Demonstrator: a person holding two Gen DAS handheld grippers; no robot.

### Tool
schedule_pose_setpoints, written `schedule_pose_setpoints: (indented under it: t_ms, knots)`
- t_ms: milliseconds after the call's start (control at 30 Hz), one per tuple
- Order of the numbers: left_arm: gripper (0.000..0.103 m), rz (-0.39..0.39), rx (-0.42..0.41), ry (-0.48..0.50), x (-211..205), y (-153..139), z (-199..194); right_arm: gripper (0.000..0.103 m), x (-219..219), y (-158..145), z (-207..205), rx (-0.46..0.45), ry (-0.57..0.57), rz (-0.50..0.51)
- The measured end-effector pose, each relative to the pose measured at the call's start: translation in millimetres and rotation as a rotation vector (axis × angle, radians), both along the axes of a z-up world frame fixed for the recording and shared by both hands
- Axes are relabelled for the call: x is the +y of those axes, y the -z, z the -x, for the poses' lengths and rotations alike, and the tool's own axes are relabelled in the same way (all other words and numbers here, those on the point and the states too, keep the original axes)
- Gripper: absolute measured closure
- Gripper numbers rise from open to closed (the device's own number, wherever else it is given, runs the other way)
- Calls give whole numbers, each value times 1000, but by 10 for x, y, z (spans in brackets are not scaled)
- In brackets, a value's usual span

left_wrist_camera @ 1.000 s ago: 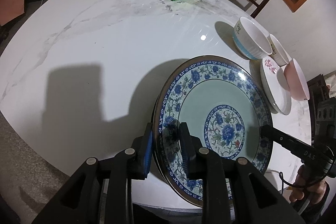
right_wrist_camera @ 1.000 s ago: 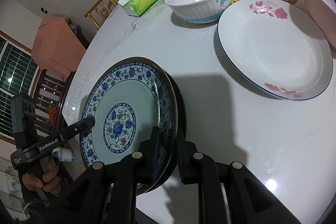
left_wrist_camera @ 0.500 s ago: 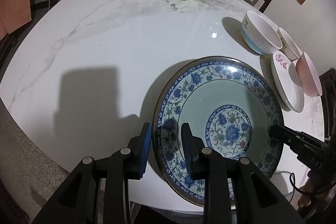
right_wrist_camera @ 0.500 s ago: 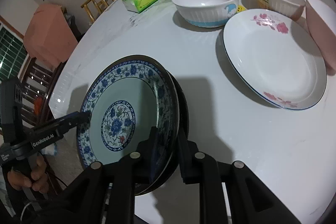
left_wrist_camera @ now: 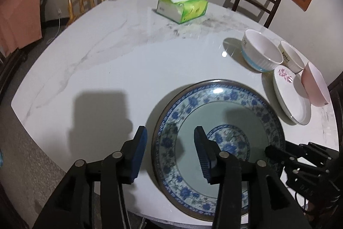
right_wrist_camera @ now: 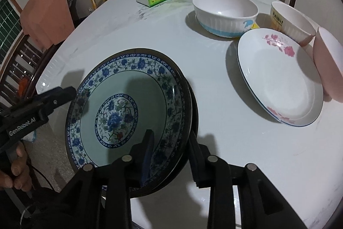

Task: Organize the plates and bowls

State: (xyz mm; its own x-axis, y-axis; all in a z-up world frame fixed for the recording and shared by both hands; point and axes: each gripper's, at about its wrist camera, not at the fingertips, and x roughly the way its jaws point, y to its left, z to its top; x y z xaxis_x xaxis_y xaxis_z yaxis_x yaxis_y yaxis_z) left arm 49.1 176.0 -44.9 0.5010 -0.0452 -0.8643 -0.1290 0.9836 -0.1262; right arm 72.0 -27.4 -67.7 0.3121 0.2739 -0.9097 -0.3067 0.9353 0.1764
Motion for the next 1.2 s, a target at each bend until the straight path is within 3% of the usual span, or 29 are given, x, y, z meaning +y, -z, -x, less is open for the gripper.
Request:
schedule_pose_setpoints:
  t_ms: [133,367,800,1200]
  knots:
    - [53,8,-30,3,-90,-58,-9,71,1,-27,21,-27,10,42]
    - [51,25,-37,15,-248,-44,-7,70,0,-142,76,-128,3,76]
    - [47,15,-103,73,-692,-84,30,70,-428,-299,216,-294,100,112]
    - [42,-5,-126,168,-1262,-93,-48,70,-959,-292,233,-330,210,123]
